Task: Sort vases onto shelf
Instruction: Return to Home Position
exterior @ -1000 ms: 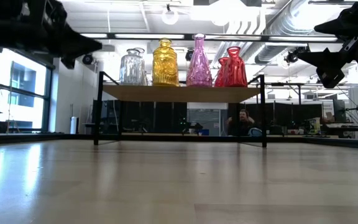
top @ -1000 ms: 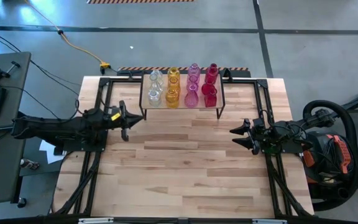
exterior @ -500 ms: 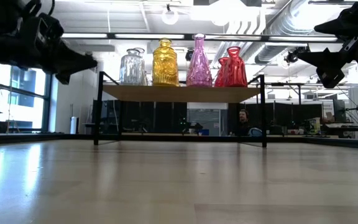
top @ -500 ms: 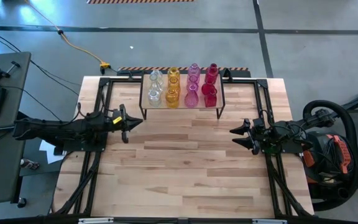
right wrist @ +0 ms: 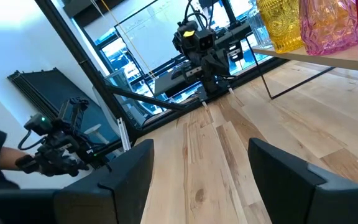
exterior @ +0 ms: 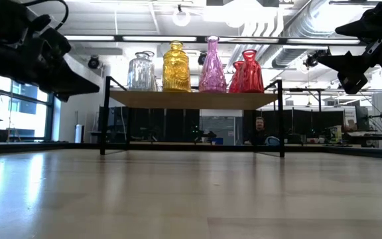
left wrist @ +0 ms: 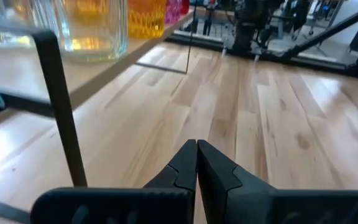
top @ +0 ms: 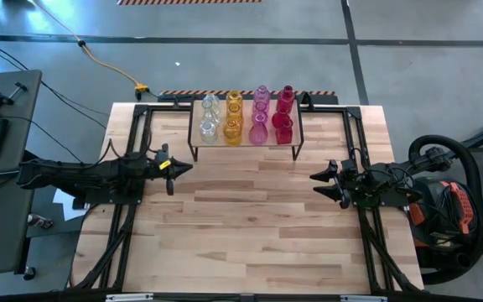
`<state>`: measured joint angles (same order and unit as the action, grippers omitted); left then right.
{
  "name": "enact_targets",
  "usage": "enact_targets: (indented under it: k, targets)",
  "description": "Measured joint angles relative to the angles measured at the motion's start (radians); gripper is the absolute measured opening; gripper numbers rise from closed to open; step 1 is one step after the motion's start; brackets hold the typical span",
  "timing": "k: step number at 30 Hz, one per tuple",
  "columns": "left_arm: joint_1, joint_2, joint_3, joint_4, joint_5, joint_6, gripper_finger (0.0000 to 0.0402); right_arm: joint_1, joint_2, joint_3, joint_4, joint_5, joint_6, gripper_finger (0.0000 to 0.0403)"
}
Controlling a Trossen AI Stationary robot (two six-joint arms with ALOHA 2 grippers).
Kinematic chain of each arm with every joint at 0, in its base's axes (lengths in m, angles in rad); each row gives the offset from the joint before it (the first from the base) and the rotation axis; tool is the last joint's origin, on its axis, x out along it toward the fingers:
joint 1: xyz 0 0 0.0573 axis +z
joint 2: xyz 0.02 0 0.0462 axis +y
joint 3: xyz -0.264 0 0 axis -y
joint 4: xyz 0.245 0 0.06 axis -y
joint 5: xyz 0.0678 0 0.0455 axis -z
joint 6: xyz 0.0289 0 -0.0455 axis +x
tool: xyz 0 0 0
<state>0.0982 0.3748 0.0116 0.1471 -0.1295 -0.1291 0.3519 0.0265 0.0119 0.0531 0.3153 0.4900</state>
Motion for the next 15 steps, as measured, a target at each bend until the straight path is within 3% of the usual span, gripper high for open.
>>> enact_targets:
  k: [15]
  targets:
    - [0.000, 0.000, 0.000, -0.083, -0.018, 0.000, 0.0003, 0.000, 0.000, 0.000, 0.002, 0.015, 0.000, 0.0245]
